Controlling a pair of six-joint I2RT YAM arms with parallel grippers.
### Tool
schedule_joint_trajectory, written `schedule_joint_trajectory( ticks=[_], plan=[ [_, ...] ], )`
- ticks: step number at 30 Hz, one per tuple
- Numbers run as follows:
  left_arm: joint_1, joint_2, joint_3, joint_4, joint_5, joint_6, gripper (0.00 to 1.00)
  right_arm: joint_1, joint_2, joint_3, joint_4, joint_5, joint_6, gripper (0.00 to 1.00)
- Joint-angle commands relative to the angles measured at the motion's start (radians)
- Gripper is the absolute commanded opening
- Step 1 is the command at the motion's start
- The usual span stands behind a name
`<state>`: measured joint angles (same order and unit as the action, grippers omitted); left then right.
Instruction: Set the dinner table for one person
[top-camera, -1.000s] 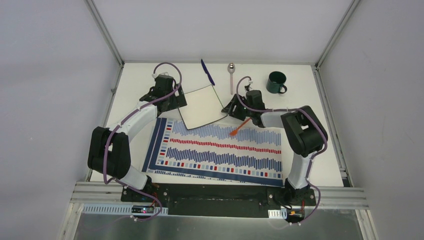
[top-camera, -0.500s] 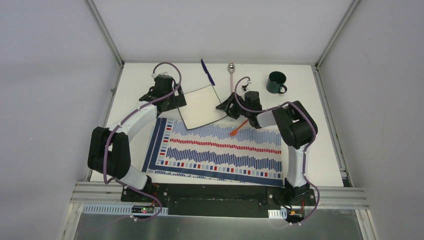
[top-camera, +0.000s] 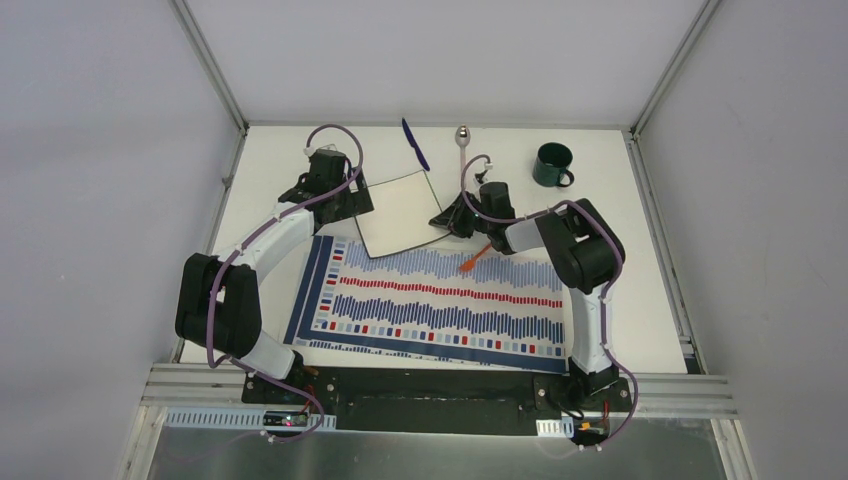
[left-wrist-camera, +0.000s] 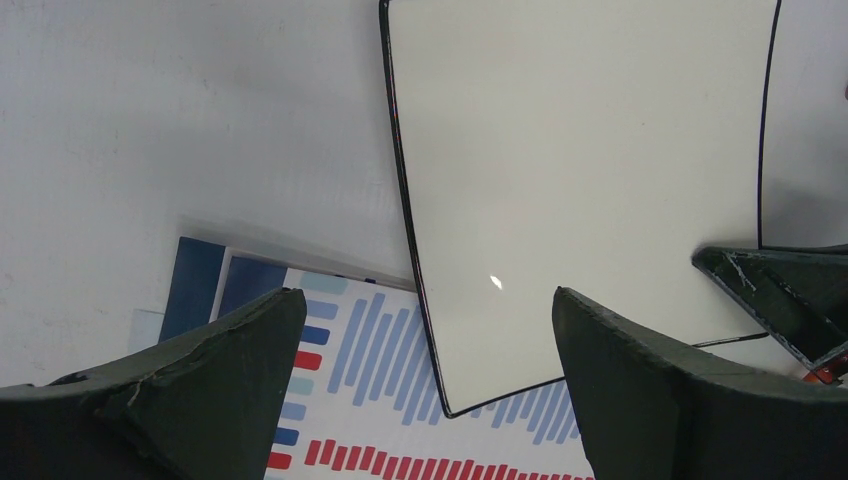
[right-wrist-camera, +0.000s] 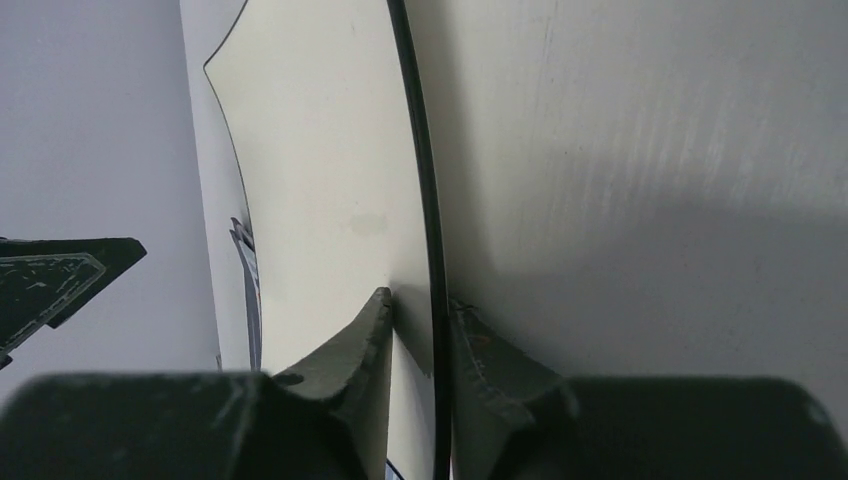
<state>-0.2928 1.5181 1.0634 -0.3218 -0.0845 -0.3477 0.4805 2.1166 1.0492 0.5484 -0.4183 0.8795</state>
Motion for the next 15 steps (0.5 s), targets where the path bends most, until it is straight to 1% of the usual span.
schedule_joint_trajectory(
  ticks=[1,4,15],
  plan=[
    [0.009,-0.015,0.0,0.024,0.004,0.013,0.99,0.009,0.008,0.007,-0.022,-0.001,-0.02,0.18],
    [0.009,-0.013,-0.001,0.024,0.007,0.01,0.99,0.009,0.004,-0.006,-0.021,-0.001,-0.02,0.0],
    [0.009,-0.019,-0.006,0.027,0.006,0.01,0.99,0.004,-0.058,-0.061,-0.007,-0.038,-0.017,0.0]
  ],
)
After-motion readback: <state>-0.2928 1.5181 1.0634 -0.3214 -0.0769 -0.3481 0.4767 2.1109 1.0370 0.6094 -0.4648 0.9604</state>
